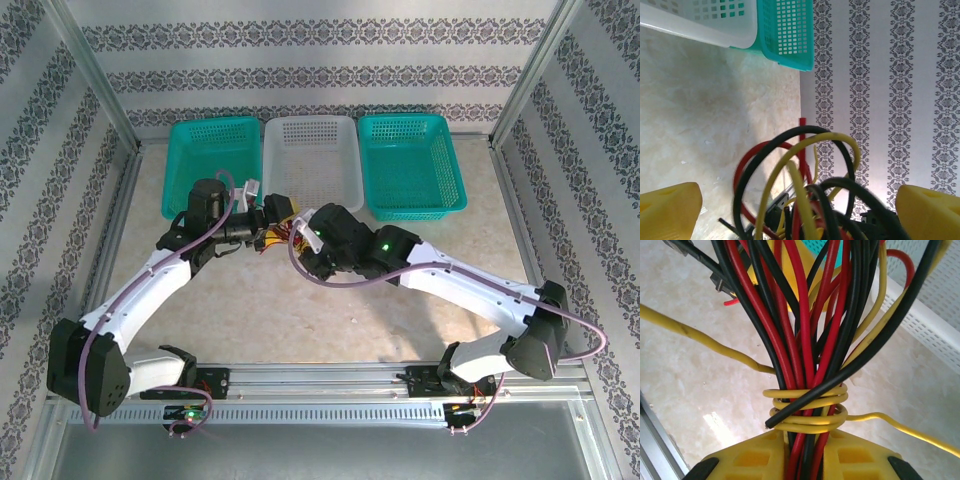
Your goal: Untangle the cables
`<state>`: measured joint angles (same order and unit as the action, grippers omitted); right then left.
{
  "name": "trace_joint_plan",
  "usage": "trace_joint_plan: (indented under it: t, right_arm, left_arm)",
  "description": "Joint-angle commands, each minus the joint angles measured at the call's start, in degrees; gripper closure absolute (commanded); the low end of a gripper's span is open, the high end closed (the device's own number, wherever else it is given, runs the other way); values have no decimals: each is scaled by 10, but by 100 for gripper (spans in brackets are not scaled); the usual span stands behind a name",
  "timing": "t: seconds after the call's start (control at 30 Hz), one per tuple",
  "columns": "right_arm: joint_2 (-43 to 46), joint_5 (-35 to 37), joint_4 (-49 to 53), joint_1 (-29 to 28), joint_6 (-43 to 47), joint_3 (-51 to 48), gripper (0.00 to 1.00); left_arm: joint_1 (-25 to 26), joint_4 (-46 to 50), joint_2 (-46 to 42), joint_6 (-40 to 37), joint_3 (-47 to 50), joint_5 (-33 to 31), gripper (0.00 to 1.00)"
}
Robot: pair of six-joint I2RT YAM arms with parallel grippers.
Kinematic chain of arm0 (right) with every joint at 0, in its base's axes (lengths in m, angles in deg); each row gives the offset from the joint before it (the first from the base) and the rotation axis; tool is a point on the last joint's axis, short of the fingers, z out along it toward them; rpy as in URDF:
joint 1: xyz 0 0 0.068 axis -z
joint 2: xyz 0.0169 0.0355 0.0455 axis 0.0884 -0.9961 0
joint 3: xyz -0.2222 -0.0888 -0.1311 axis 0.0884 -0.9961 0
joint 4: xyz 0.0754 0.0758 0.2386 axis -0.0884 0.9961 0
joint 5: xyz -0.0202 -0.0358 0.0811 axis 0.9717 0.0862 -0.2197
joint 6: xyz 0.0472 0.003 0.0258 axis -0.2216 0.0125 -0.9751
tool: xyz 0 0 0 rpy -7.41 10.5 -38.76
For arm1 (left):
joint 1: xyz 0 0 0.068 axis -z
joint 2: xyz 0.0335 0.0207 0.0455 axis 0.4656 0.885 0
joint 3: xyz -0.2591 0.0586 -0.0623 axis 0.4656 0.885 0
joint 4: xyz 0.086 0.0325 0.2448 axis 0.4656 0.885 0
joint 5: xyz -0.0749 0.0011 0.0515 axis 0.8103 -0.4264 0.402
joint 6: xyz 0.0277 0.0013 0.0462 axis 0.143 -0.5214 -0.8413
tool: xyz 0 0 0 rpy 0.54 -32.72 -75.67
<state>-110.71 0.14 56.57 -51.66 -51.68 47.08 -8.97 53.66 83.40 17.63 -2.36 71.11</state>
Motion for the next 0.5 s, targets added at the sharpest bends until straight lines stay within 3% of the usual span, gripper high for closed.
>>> trace_joint_plan:
  t: [0.0, 0.1, 0.3, 0.37, 0.43, 0.47]
  right_arm:
    - [-4, -26, -55, 0, 4, 42, 82]
    - [-8, -24, -54, 1, 4, 51, 82]
    - [-7, -18, -59, 3, -3, 51, 81]
    - [-8, -12, -59, 2, -7, 51, 81]
    - [-4, 14, -56, 5, -13, 51, 75]
    - [2, 41, -50, 4, -17, 53, 67]
  left_arm:
    - [9, 5, 2, 1, 21, 17, 7]
    - [10, -54, 18, 34, 35, 35, 22]
    - [22, -83, 40, 43, 44, 59, 52]
    - [23, -112, 37, 58, 54, 62, 66]
    - [21, -131, 38, 66, 56, 64, 78]
    - [19, -130, 38, 65, 54, 62, 82]
